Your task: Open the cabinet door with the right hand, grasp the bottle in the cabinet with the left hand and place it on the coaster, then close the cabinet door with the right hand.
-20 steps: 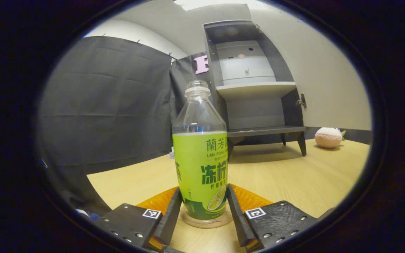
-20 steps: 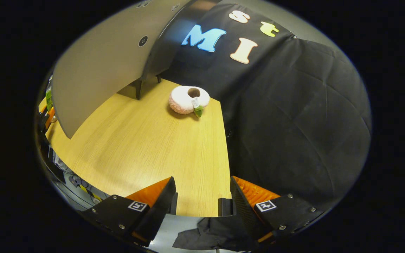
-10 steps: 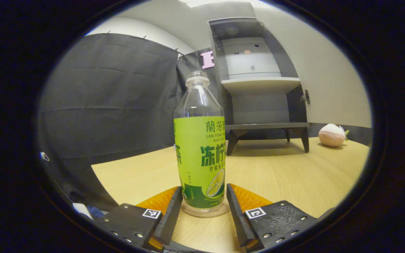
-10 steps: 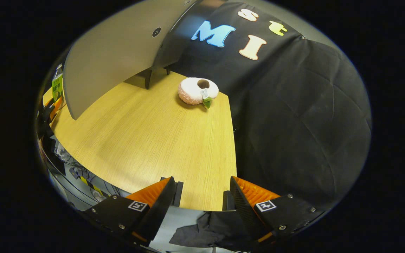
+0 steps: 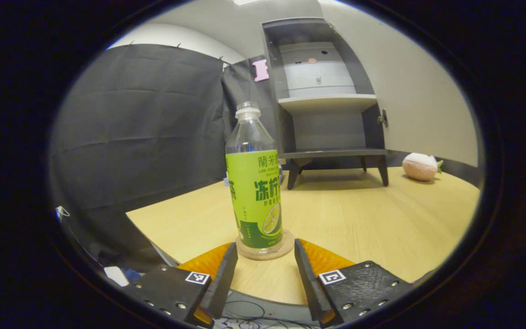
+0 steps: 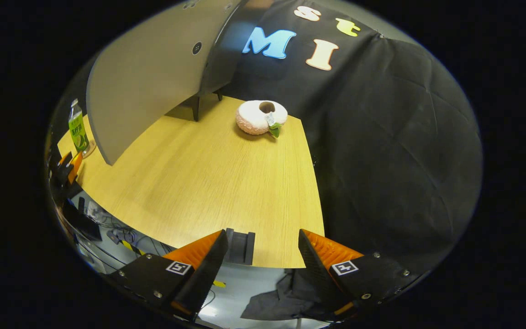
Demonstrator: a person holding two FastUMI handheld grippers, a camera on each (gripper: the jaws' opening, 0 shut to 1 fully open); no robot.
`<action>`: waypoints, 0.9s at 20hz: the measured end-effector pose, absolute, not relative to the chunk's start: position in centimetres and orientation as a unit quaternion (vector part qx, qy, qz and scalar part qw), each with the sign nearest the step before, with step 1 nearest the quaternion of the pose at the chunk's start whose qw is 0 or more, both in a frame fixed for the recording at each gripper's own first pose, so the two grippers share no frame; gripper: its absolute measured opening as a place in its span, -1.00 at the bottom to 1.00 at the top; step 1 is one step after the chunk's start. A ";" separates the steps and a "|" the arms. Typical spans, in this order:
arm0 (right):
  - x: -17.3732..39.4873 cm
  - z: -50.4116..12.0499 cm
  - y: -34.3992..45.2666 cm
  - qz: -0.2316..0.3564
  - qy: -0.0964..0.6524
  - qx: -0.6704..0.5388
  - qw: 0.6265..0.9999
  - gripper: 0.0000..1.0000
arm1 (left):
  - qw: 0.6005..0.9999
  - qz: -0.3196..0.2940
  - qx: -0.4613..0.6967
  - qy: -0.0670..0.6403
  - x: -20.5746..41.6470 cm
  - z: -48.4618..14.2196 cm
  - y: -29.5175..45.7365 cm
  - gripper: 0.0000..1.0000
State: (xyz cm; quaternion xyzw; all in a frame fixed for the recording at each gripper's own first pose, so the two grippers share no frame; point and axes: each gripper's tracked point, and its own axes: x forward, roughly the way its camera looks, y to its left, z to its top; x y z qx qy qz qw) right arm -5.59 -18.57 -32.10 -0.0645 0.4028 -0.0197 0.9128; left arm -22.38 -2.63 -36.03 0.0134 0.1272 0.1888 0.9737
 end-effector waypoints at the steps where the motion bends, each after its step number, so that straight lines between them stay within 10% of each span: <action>1: -5.5 -32.0 -17.9 -0.023 0.403 -0.040 0.914 0.92 | 0.974 0.176 0.008 0.140 -22.9 -35.1 -3.3 0.42; 18: 3.0 -4.4 -12.5 0.033 0.138 0.057 0.988 0.90 | 0.999 -0.025 0.030 0.016 -22.9 -1.7 -12.4 0.63</action>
